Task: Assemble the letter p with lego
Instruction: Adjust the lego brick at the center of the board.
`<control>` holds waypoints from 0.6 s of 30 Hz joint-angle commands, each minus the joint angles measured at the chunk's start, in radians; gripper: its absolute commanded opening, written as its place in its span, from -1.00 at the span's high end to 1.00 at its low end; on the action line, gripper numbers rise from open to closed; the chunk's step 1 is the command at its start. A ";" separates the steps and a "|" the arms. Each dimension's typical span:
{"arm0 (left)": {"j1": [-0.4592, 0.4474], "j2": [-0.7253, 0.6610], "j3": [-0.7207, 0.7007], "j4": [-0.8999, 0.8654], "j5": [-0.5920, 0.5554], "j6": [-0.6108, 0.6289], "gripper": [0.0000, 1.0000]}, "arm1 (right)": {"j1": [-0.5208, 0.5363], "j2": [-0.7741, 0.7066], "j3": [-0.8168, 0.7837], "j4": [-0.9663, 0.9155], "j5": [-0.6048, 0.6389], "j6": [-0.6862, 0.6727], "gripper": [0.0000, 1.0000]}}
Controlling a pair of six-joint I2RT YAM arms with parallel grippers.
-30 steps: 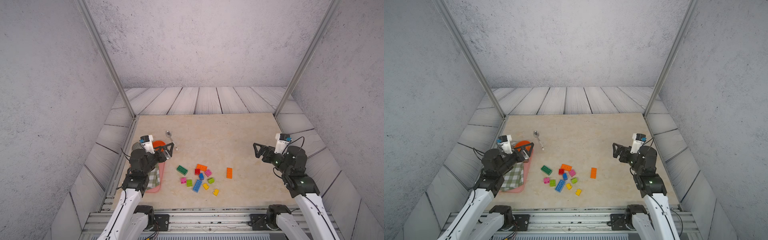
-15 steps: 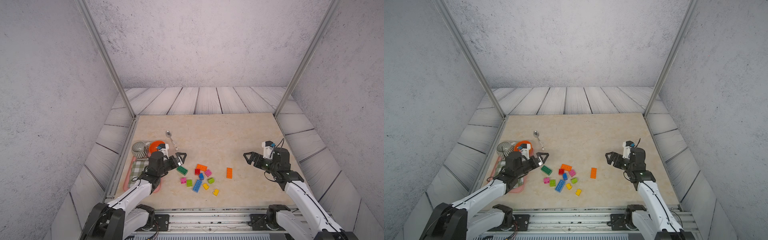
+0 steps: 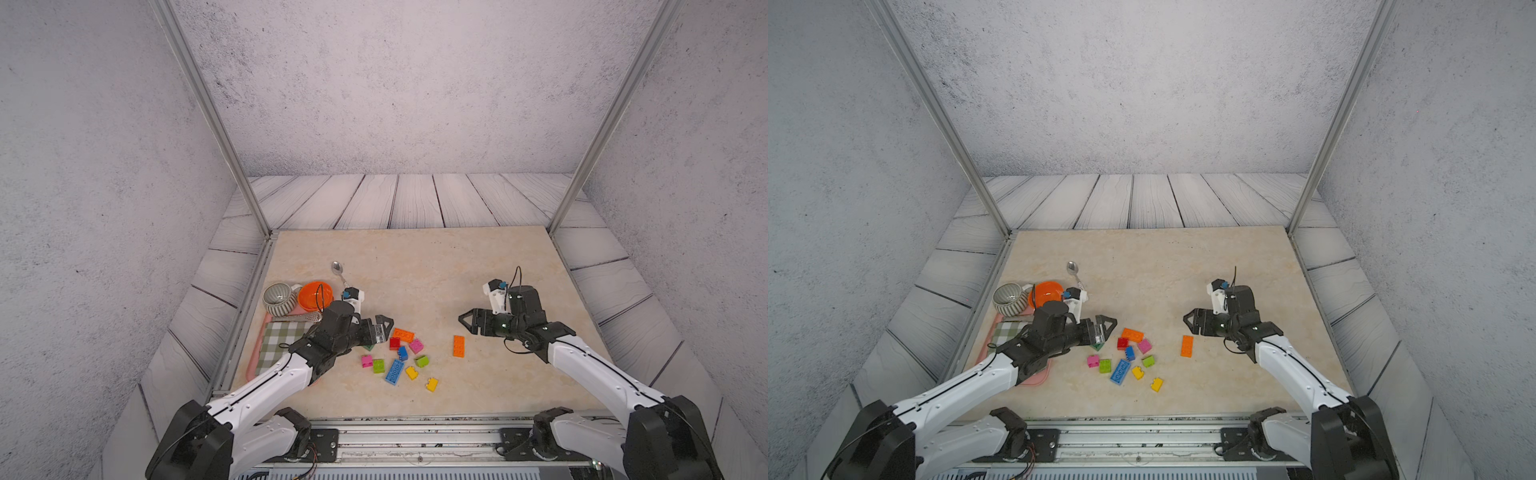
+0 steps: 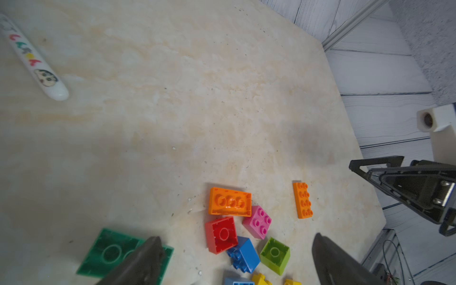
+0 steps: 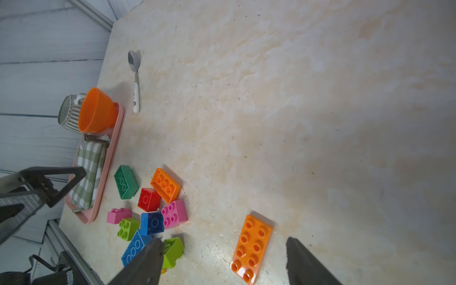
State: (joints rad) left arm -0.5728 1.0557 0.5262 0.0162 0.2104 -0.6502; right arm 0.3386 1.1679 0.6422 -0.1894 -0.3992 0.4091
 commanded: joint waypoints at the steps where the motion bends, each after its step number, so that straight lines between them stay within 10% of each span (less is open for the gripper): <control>1: -0.002 -0.047 0.025 -0.089 -0.077 0.041 -0.99 | 0.075 0.063 0.046 -0.031 0.087 -0.074 -0.49; 18: -0.002 -0.007 -0.005 -0.015 -0.089 0.030 -0.98 | 0.391 0.337 0.200 -0.083 0.246 -0.198 -0.16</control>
State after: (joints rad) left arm -0.5728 1.0439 0.5224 -0.0036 0.1345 -0.6395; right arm 0.7040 1.4803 0.8101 -0.2367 -0.1883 0.2455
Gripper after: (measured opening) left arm 0.992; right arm 0.585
